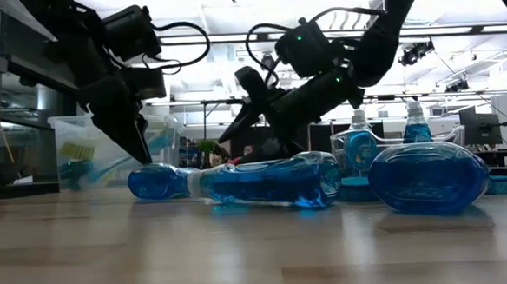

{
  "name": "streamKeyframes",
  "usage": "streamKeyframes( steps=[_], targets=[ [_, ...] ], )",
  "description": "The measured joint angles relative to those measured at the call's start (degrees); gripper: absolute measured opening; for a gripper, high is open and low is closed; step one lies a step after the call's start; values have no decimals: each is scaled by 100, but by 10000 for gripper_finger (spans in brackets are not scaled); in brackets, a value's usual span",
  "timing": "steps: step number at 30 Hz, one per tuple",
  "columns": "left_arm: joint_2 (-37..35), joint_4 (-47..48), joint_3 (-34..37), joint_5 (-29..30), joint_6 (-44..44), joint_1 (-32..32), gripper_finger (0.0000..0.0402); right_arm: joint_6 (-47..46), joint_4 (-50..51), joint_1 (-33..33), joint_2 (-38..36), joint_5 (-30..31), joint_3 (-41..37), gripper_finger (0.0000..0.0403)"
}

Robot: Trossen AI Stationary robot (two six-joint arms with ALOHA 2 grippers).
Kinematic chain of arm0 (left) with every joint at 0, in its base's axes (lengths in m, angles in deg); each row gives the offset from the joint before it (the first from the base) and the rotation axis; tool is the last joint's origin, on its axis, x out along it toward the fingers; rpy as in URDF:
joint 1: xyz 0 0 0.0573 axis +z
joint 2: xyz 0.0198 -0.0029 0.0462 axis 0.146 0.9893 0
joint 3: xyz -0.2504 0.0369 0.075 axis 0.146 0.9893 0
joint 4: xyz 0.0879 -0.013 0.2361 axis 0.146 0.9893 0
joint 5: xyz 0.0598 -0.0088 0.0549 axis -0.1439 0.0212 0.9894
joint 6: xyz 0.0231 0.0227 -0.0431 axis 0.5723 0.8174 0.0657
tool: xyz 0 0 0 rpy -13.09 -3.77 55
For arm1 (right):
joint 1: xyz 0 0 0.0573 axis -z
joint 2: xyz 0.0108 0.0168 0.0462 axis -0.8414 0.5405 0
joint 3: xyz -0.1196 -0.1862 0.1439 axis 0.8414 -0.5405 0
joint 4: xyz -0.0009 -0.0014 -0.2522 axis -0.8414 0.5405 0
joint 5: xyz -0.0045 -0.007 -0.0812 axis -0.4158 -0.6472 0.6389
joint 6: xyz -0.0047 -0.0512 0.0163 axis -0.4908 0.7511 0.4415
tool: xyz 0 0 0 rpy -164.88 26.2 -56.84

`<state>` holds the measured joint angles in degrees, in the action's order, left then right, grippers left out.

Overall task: Pick & Place Kitchen Sink Supplies
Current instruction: Put the top soap dispenser into the transparent bin

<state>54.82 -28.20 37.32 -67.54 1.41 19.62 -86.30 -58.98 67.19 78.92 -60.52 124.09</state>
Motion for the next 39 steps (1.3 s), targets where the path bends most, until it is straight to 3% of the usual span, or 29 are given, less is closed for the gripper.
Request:
streamKeyframes(
  steps=[12,25,39],
  targets=[
    [0,-137,0,-70,-10,0,209,333,322,-28,0,-76,511,220],
    [0,-119,0,241,-826,0,209,22,787,-28,84,557,603,220],
    [109,59,-4,385,-1079,0,209,173,863,-71,480,468,1067,220]
  ],
)
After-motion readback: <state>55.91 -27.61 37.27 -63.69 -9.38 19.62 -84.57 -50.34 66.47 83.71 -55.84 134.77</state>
